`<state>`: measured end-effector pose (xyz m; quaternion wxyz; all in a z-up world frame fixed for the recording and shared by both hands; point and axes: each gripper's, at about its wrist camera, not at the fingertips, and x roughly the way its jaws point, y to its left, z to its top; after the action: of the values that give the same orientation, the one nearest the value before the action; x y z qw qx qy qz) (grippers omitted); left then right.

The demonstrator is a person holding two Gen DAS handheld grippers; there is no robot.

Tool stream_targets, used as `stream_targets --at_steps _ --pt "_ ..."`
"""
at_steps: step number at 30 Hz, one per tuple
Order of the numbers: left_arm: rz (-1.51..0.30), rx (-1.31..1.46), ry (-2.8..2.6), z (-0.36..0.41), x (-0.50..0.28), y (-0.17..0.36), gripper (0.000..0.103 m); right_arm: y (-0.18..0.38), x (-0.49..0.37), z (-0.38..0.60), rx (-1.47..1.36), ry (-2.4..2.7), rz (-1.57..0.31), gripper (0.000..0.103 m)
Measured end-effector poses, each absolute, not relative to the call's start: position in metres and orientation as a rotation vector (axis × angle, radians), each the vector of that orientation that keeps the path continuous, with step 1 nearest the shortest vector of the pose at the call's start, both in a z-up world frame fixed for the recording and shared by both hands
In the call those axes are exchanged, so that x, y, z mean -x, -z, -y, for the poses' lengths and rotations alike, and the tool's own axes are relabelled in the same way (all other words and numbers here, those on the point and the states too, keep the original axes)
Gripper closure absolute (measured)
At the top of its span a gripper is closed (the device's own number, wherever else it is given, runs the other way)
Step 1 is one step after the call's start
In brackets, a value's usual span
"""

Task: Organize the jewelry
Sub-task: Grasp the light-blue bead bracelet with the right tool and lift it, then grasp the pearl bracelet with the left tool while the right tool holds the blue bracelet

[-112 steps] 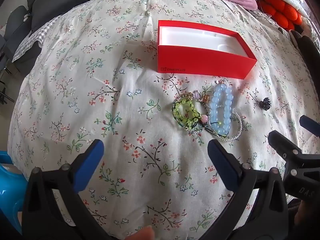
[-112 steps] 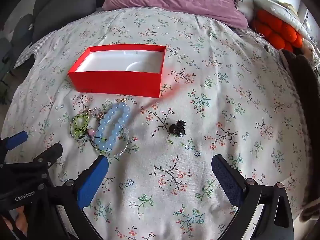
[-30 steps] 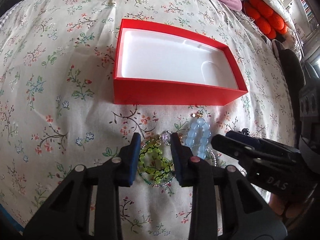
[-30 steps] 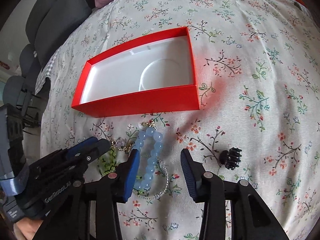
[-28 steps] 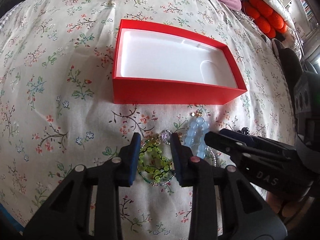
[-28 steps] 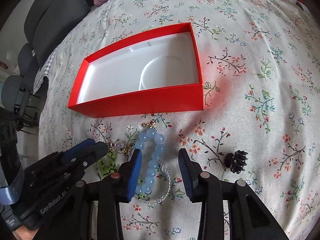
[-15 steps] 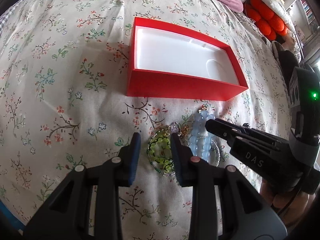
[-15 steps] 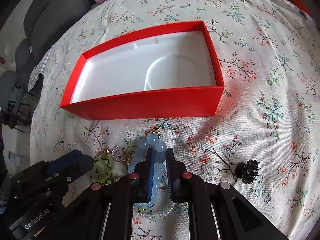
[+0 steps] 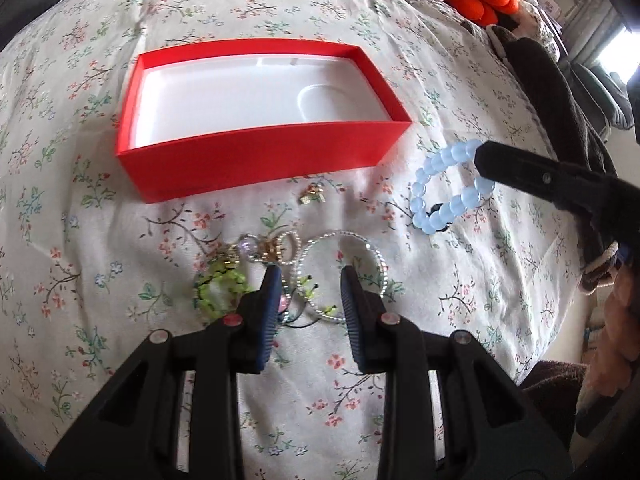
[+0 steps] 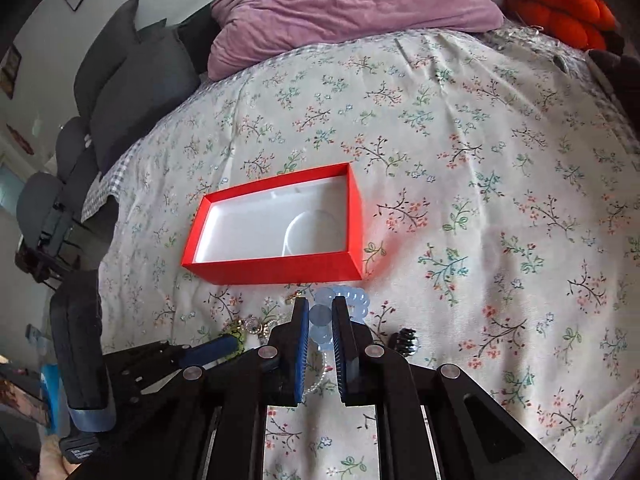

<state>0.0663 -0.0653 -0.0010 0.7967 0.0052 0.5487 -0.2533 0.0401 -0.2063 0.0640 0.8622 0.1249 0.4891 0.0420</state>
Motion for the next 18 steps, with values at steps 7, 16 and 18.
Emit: stream_targets --at_steps 7,16,18 --pt "-1.197 -0.142 0.68 0.116 -0.048 0.011 0.07 -0.067 -0.031 0.238 -0.284 -0.056 -1.023 0.092" --pt "-1.229 -0.199 0.663 0.141 -0.034 0.028 0.074 -0.062 -0.029 0.246 -0.271 -0.056 -1.048 0.092" --pt "-1.227 -0.198 0.655 0.139 -0.032 0.028 0.084 -0.062 -0.029 0.245 -0.268 -0.056 -1.047 0.092"
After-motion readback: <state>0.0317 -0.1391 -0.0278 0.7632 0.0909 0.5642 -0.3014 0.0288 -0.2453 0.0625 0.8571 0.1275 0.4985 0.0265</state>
